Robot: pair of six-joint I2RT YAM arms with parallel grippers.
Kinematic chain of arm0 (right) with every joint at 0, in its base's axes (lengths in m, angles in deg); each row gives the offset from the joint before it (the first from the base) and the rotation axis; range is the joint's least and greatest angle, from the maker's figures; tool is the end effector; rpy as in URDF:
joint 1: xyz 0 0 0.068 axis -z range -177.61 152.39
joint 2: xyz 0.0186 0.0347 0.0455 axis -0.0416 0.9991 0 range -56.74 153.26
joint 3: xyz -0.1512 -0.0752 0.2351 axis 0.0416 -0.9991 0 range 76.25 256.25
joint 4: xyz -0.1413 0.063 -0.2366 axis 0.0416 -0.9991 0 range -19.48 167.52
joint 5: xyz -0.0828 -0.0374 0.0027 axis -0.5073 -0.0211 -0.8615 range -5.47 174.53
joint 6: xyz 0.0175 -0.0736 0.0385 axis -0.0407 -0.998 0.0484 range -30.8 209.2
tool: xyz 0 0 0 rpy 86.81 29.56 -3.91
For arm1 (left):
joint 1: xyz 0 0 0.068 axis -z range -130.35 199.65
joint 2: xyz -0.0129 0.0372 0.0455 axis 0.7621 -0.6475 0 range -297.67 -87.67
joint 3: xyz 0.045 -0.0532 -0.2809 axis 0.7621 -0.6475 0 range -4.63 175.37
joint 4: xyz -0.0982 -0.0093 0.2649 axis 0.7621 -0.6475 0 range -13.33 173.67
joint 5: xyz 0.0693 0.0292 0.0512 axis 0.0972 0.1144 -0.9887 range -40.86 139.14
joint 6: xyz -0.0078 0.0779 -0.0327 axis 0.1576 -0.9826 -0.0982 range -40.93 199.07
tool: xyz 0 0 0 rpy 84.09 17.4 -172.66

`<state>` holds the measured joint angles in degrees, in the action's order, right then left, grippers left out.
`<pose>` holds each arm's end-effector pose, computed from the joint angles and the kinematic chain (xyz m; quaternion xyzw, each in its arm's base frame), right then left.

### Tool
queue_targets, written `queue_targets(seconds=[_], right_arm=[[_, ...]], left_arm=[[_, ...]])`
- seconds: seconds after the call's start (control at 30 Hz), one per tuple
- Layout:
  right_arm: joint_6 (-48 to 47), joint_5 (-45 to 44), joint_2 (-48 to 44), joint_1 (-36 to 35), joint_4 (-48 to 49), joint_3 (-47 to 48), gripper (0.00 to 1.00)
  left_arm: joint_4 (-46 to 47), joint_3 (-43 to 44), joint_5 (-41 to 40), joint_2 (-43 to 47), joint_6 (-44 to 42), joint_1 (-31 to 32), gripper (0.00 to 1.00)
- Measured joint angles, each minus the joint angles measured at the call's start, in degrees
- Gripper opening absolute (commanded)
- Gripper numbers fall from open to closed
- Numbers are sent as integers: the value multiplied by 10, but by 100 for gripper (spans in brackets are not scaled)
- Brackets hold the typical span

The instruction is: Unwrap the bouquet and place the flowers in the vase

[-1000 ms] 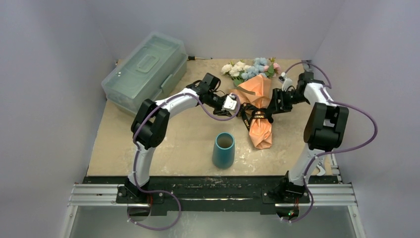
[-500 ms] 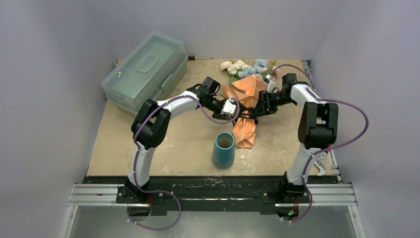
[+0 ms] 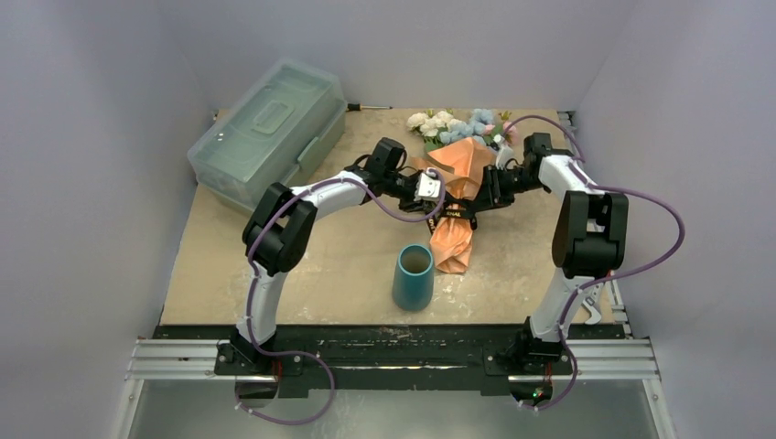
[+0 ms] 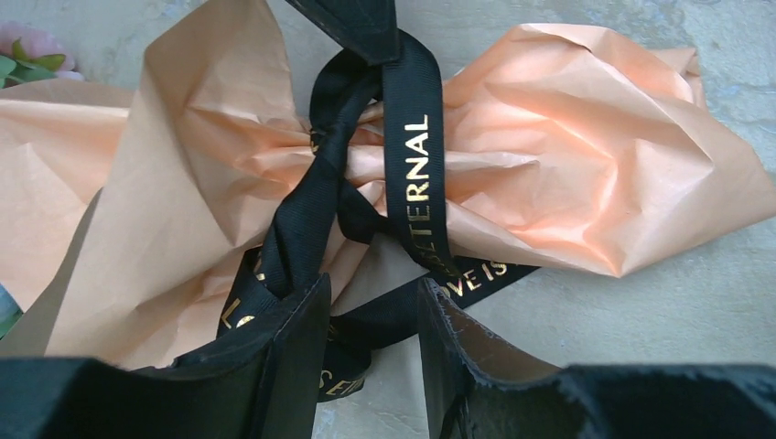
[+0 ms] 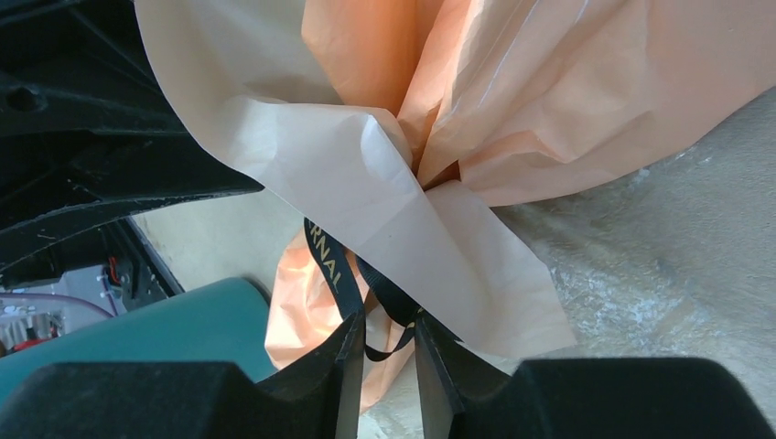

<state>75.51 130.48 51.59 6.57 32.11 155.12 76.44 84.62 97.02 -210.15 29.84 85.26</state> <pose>0.4065 0.0240 0.1795 -0.1268 0.9053 0.3634 0.1798 0.3922 -0.3489 0.1738 0.6853 0.4980 -0.3204 0.4239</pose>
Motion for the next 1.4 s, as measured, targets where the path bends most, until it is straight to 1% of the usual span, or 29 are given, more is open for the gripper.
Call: queue_targets(seconds=[0.1, 0.2, 0.23, 0.33, 0.4, 0.5, 0.57, 0.77, 0.83, 0.93, 1.03, 1.1, 1.13, 1.2, 1.23, 1.27, 1.4], right_arm=[[0, -3, 0, 0, 0, 0, 35], [0, -5, 0, 0, 0, 0, 34], [0, -5, 0, 0, 0, 0, 33], [-2, -5, 0, 0, 0, 0, 24], [-5, -5, 0, 0, -2, 0, 21], [-10, -5, 1, 0, -8, 2, 21], [-16, -5, 2, 0, -13, 5, 23], [-28, -4, 2, 0, -22, 9, 23], [-29, -4, 2, 0, -24, 9, 22], [-29, -4, 3, 0, -25, 11, 17], [-29, -4, 11, 0, -26, 19, 11], [-29, -4, 16, 0, -27, 23, 4], [-29, -5, 18, 0, -27, 24, 0], [-30, -5, 21, 0, -28, 27, 0], [-30, -5, 21, 0, -30, 28, 0], [-30, -6, 22, 0, -31, 30, 0], [-32, -20, 22, 0, -34, 38, 0]], left_arm=[[17, 0, -8, 0, 13, -2, 39], [41, -8, -19, 0, 26, -3, 38], [50, -11, -24, 0, 33, -3, 38], [67, -17, -37, 0, 51, -5, 37], [73, -20, -42, 0, 53, -8, 37], [75, -21, -47, 0, 53, -11, 39], [76, -22, -50, 0, 52, -13, 41], [78, -22, -53, 0, 52, -14, 40], [79, -21, -53, -2, 52, -14, 39], [79, -13, -54, -12, 52, -12, 38], [80, -6, -62, -24, 51, -10, 34], [78, -1, -69, -33, 51, -10, 29], [78, 1, -74, -36, 51, -10, 23], [78, 3, -79, -38, 52, -10, 11], [78, 4, -82, -38, 52, -10, 3], [78, 4, -85, -38, 53, -10, 0], [78, 5, -105, -38, 61, -10, 0]])
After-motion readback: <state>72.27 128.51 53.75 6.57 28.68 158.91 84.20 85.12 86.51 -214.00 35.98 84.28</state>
